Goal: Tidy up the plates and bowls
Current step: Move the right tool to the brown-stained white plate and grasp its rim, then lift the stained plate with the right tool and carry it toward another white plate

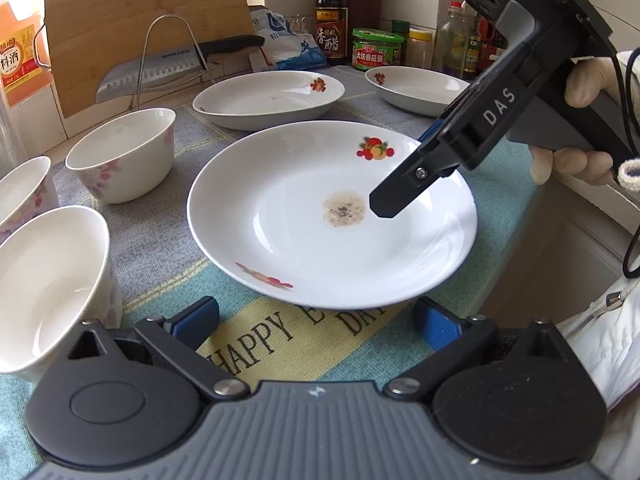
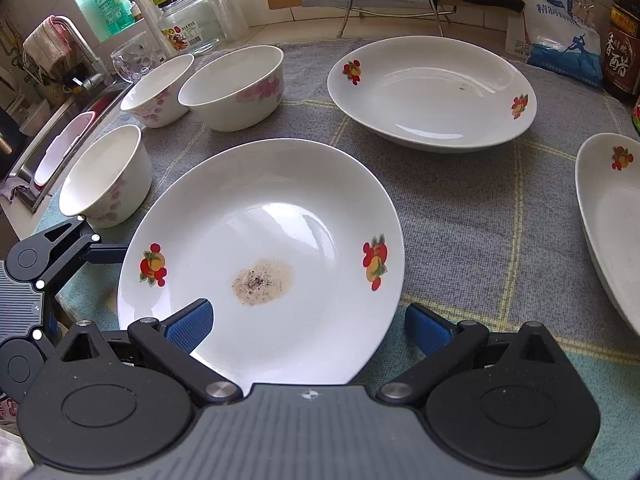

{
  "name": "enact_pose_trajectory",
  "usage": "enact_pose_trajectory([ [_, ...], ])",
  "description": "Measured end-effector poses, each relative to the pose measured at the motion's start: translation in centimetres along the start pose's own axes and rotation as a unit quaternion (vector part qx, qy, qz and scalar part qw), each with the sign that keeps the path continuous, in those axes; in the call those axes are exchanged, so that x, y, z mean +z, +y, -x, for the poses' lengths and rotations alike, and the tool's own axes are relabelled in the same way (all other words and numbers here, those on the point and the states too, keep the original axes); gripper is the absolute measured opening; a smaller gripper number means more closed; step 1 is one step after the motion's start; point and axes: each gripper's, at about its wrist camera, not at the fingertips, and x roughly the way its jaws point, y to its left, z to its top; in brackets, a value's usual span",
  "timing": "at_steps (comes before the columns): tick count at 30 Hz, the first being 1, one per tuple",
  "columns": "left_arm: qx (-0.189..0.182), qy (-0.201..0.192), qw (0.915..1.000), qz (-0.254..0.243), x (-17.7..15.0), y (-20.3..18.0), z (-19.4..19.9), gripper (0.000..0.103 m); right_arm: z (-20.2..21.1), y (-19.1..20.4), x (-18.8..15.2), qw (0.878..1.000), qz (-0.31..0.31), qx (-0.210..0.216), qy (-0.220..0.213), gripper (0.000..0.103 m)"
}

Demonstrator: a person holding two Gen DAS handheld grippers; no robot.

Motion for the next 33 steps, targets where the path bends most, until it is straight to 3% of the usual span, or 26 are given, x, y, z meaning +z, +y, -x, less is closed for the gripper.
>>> enact_pose_trajectory([
  [10,-0.015,-0.01,0.9997,-0.016,0.1,0.0,-0.3,0.102,-0.5,-1.1,1.6,0.998,0.012,0.054,0.009,0.103],
  [21,-0.045,-0.024,0.997,-0.058,0.1,0.3,-0.4,0.1,-0.8,-1.4,2.3,0.997,0.033,0.074,0.016,0.103],
  [33,-0.053,-0.015,0.9966,-0.06,0.4,0.4,-0.5,0.099,-1.2,-1.9,3.6,0.994,0.038,0.099,0.024,0.103],
])
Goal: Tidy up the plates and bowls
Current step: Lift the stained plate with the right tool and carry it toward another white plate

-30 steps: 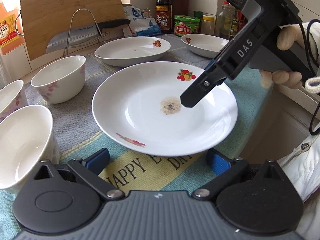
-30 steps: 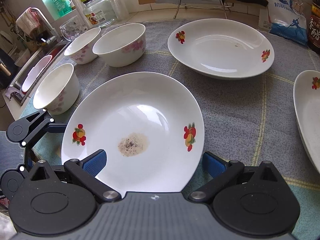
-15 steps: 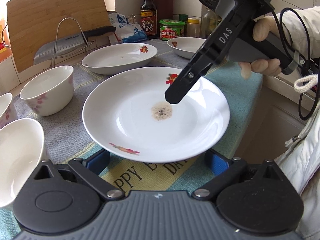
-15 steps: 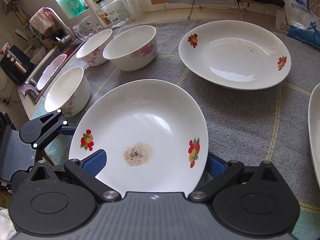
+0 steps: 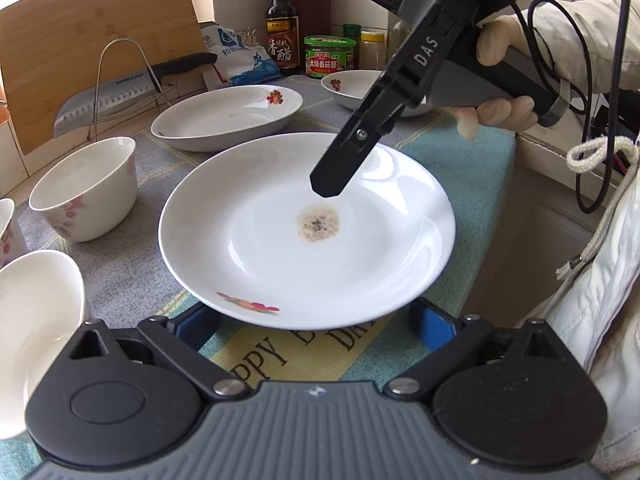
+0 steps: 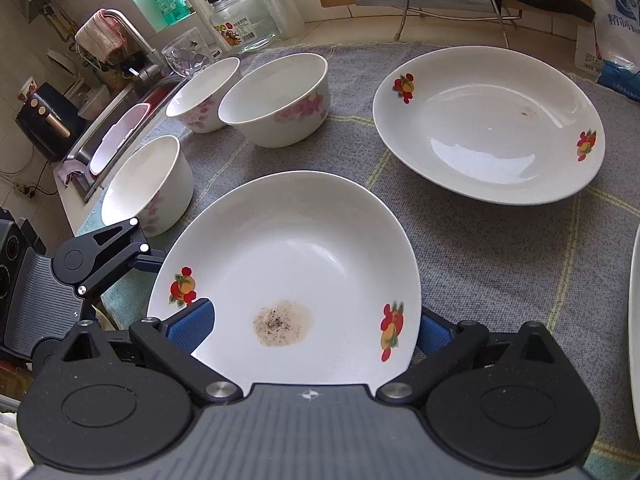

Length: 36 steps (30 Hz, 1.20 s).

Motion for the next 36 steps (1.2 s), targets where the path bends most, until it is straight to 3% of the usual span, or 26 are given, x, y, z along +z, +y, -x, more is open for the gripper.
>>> enact_pose_trajectory([
  [18,0.002,0.0,1.0,0.008,0.2,0.4,0.0,0.097,-0.6,-1.3,1.5,0.998,-0.05,0.041,0.025,0.101],
  [36,-0.003,0.0,1.0,-0.001,2.1,-0.2,0.3,0.097,1.1,-1.5,1.5,0.998,-0.049,0.031,0.015,0.102],
])
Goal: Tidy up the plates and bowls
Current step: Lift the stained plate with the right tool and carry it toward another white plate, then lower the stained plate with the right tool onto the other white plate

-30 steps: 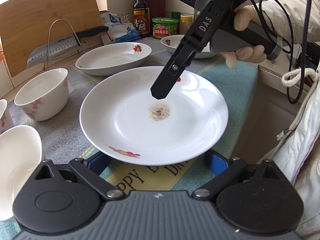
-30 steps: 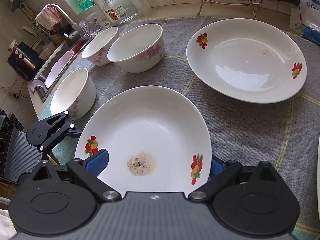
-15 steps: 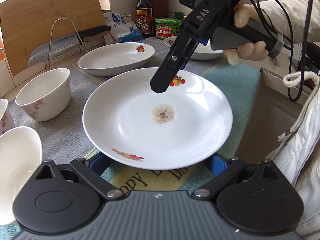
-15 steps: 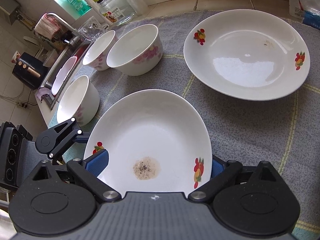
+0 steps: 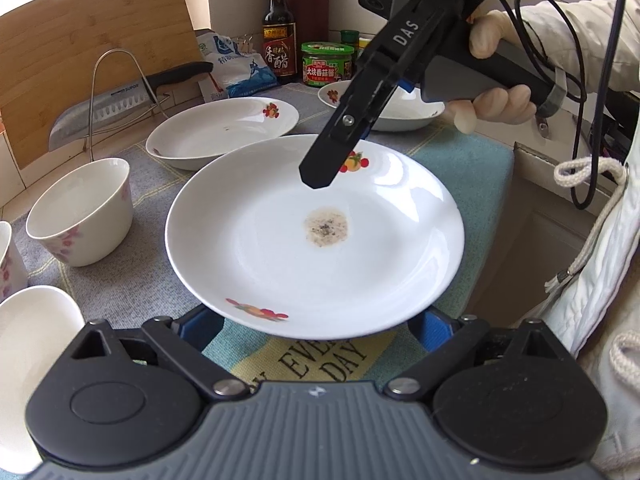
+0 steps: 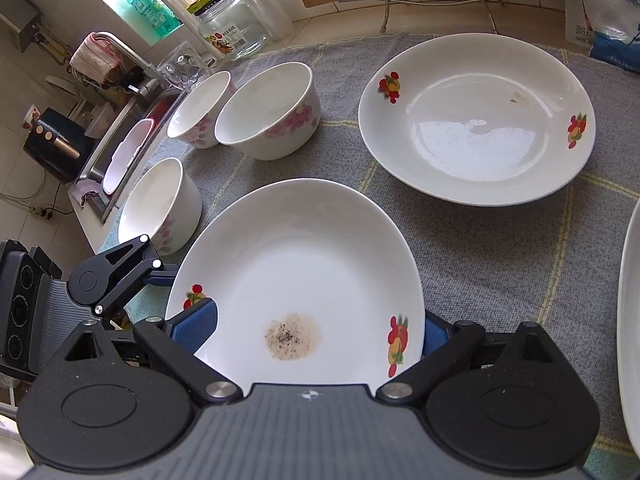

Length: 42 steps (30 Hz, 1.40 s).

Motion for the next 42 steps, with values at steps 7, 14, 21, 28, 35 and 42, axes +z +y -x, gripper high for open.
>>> enact_pose_trajectory([
  [7,-0.003,-0.006,0.9999,-0.009,2.1,-0.6,-0.2,0.097,2.3,-0.9,-0.1,1.0,0.001,-0.005,-0.018,0.102],
  [14,-0.015,-0.01,0.9996,-0.02,4.7,-1.3,-1.5,0.097,4.8,-2.5,-0.3,0.999,-0.001,-0.017,-0.037,0.102],
  [21,-0.033,-0.018,0.9984,-0.041,7.7,-1.7,-4.0,0.097,7.6,-5.4,-0.8,0.997,-0.014,-0.037,-0.059,0.102],
  [28,-0.057,-0.022,0.9964,-0.059,10.6,-2.7,-7.4,0.097,10.2,-9.2,-1.6,0.995,-0.033,-0.057,-0.079,0.102],
  [35,-0.076,-0.023,0.9945,-0.069,13.1,-3.6,-10.6,0.097,12.2,-12.6,-2.0,0.992,-0.05,-0.067,-0.093,0.102],
  [42,-0.083,-0.015,0.9933,-0.078,14.7,-4.3,-12.8,0.097,12.8,-15.4,-2.2,0.991,-0.064,-0.071,-0.098,0.102],
])
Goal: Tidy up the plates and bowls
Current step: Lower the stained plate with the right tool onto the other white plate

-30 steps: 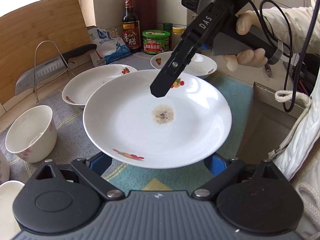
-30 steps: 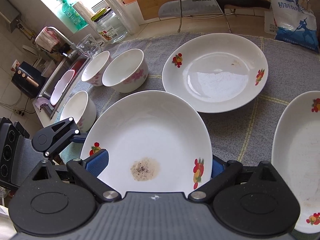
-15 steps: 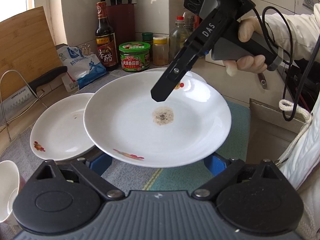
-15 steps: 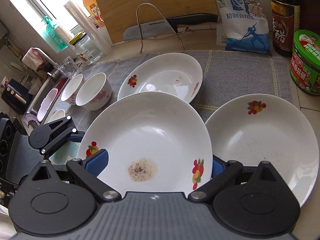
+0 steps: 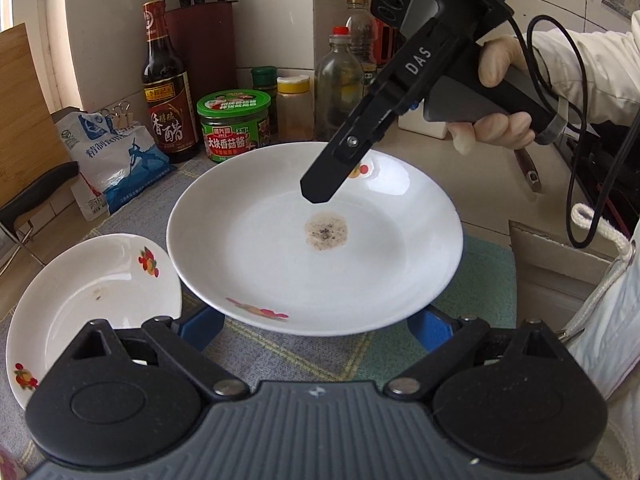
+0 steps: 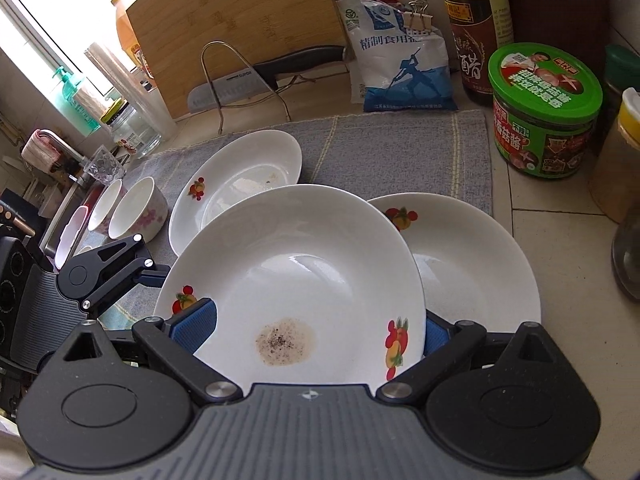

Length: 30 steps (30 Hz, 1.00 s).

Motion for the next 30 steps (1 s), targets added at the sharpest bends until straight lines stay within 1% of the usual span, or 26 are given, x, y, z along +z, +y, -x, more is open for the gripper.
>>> enact_pose_trajectory([
  [6,-0.002,0.012,0.9999,0.004,0.6,0.0,-1.4,0.097,-0.2,-2.0,0.1,1.0,-0.009,0.005,-0.002,0.102],
  [17,0.0,0.021,0.9998,0.001,1.5,0.2,-2.6,0.097,-0.6,-4.0,0.0,1.0,-0.022,0.008,-0.003,0.102],
  [24,-0.001,0.027,0.9996,0.002,2.0,0.6,-3.5,0.097,-0.5,-4.8,-0.3,1.0,-0.03,-0.002,-0.008,0.102],
  [30,-0.002,0.037,0.9992,-0.017,2.3,0.6,-4.3,0.097,-0.3,-5.2,-0.4,0.999,-0.033,-0.009,-0.012,0.102],
])
